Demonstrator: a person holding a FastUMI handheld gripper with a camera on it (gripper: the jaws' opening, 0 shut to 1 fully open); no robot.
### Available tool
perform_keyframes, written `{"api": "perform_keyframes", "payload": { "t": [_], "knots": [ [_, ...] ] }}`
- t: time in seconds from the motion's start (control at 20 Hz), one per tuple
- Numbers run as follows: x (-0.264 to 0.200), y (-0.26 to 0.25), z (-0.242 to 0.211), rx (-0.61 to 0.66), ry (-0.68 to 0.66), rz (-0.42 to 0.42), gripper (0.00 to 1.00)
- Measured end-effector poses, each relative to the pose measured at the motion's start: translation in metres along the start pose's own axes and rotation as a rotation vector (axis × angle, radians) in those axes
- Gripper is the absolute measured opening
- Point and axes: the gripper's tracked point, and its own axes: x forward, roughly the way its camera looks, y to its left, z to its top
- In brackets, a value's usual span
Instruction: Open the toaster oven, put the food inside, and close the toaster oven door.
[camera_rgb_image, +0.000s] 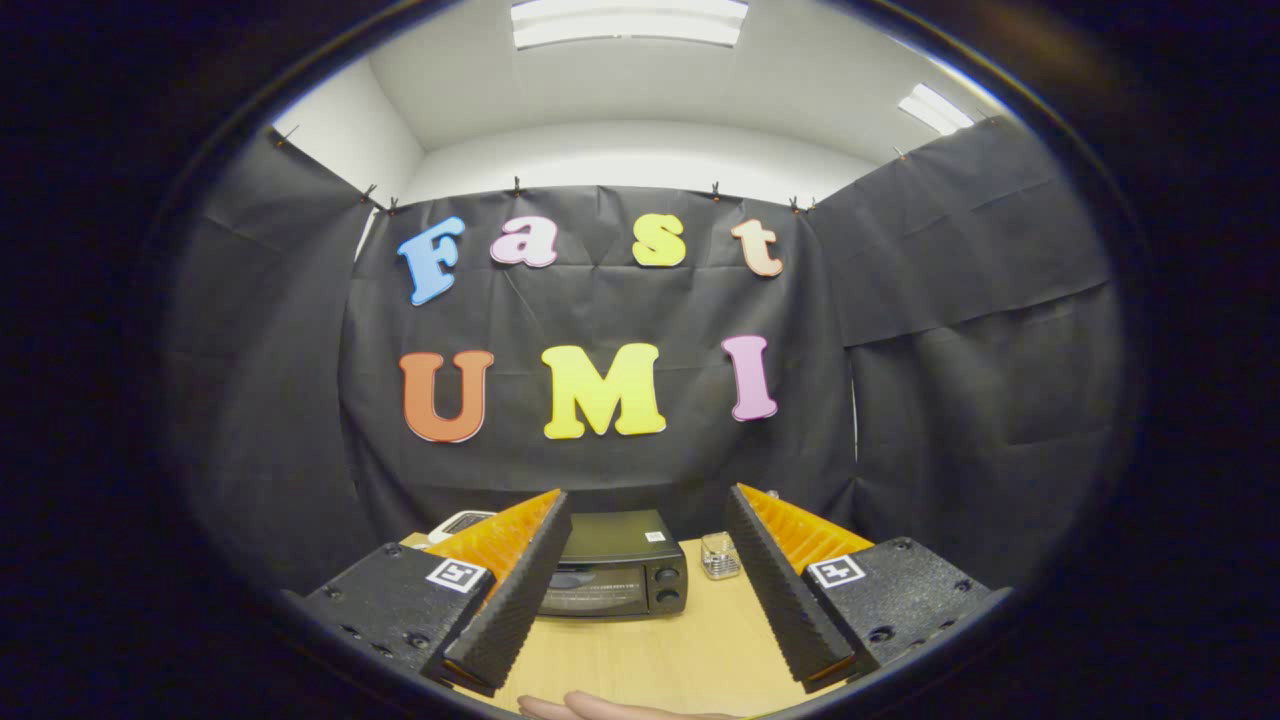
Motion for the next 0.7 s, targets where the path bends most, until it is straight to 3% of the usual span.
{"api": "perform_keyframes", "payload": {
  "t": [0.45,0.7],
  "knots": [
    [0.013,0.019,-0.01,-0.006,0.02,0.046,1.0],
    [0.037,0.02,-0.023,0.006,0.034,0.022,1.0]
  ]
}}
